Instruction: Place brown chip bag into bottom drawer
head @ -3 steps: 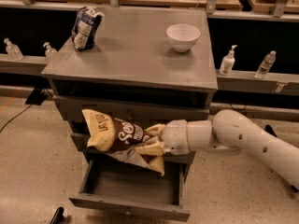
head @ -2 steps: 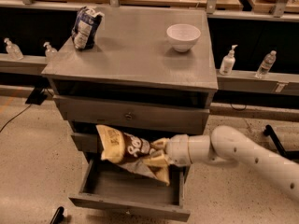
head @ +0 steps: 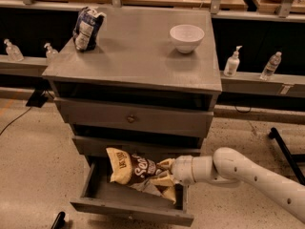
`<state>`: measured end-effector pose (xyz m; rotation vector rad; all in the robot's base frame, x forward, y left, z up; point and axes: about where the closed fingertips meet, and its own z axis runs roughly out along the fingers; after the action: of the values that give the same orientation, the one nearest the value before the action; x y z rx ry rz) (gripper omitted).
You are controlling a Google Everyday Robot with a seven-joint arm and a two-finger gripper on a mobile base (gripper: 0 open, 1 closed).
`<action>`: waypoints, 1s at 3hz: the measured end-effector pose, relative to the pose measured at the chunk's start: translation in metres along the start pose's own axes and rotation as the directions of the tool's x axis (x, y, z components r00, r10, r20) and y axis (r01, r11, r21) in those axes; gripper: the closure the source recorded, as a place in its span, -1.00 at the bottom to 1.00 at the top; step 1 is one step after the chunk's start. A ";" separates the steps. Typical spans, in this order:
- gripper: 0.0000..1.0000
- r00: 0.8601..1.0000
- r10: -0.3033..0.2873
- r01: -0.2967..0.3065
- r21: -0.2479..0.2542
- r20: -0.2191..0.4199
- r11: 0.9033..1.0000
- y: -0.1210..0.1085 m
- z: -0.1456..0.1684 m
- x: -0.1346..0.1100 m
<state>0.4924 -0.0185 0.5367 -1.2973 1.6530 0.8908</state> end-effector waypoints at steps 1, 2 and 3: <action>1.00 0.999 -0.013 0.014 0.002 -0.036 1.000 -0.006 0.016 0.010; 1.00 0.996 0.032 -0.031 0.008 -0.086 0.999 -0.029 0.017 0.065; 1.00 0.988 0.086 -0.081 0.044 -0.130 0.996 -0.047 0.016 0.130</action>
Offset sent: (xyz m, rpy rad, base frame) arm 0.0443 -0.0541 -0.1276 -0.1347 0.1014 -0.0558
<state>0.5254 -0.0645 0.4098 -1.2922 1.8304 0.8329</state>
